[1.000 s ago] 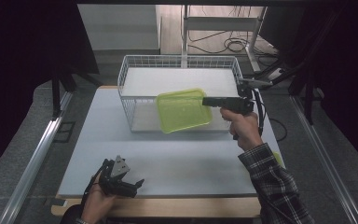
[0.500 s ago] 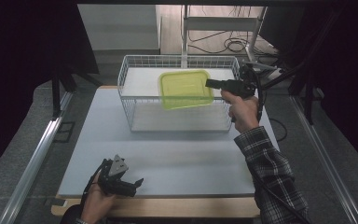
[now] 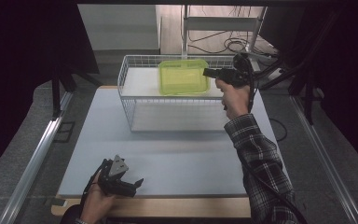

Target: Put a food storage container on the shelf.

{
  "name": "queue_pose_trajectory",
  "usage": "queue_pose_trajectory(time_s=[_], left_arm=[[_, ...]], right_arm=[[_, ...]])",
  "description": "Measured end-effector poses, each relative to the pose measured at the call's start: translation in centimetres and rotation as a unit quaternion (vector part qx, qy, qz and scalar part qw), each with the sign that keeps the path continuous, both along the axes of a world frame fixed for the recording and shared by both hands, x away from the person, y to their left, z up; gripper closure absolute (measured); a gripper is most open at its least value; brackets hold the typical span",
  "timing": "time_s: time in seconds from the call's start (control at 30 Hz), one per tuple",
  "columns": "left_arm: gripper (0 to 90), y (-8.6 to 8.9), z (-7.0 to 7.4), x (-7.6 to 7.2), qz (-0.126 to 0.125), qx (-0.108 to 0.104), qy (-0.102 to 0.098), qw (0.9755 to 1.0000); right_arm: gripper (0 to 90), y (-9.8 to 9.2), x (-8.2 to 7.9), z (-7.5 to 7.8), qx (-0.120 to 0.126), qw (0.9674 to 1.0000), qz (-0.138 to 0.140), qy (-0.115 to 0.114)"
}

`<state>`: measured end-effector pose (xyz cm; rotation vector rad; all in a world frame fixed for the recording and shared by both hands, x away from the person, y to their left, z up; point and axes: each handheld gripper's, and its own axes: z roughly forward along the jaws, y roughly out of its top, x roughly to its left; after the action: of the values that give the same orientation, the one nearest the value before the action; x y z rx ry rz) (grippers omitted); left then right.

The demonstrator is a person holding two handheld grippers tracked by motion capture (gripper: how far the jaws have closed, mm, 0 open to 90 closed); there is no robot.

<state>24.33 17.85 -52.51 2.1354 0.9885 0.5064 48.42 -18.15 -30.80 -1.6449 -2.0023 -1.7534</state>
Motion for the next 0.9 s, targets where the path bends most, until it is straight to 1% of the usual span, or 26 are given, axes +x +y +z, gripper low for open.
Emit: queue_pose_trajectory(time_s=[0.07,0.2,0.23,0.33,0.53,0.63,0.77,0.9], left_arm=[[0.0,0.0,0.0,0.0,-0.001,0.001,0.000,1.0000],[0.0,0.0,0.0,0.0,-0.002,0.002,0.000,1.0000],[0.0,0.0,0.0,0.0,-0.002,0.002,0.000,1.0000],[0.0,0.0,0.0,0.0,-0.002,0.002,0.000,1.0000],[0.0,-0.1,-0.1,0.0,-0.003,0.007,0.002,1.0000],[0.0,-0.1,-0.1,0.0,-0.004,0.010,0.000,0.9999],[0.0,-0.1,-0.1,0.0,-0.004,0.011,0.002,0.9999],[0.0,-0.1,-0.1,0.0,-0.005,0.011,0.002,0.9999]], right_arm=[[80.1,0.1,0.2,-0.1,0.003,1.0000,-0.008,0.002],[80.0,0.3,0.7,-0.6,-0.008,0.9998,-0.019,0.000],[80.0,0.3,0.7,-0.6,-0.004,0.9998,-0.020,0.003],[79.5,0.3,0.9,-0.8,-0.007,0.9997,-0.022,0.001],[76.3,0.5,1.2,-1.0,-0.044,0.9985,-0.027,-0.015],[74.5,0.7,1.5,-0.9,-0.061,0.9975,-0.028,-0.019],[71.8,1.0,1.9,-1.0,-0.088,0.9952,-0.032,-0.027],[69.1,1.0,2.4,-1.2,-0.092,0.9951,-0.025,-0.024]])
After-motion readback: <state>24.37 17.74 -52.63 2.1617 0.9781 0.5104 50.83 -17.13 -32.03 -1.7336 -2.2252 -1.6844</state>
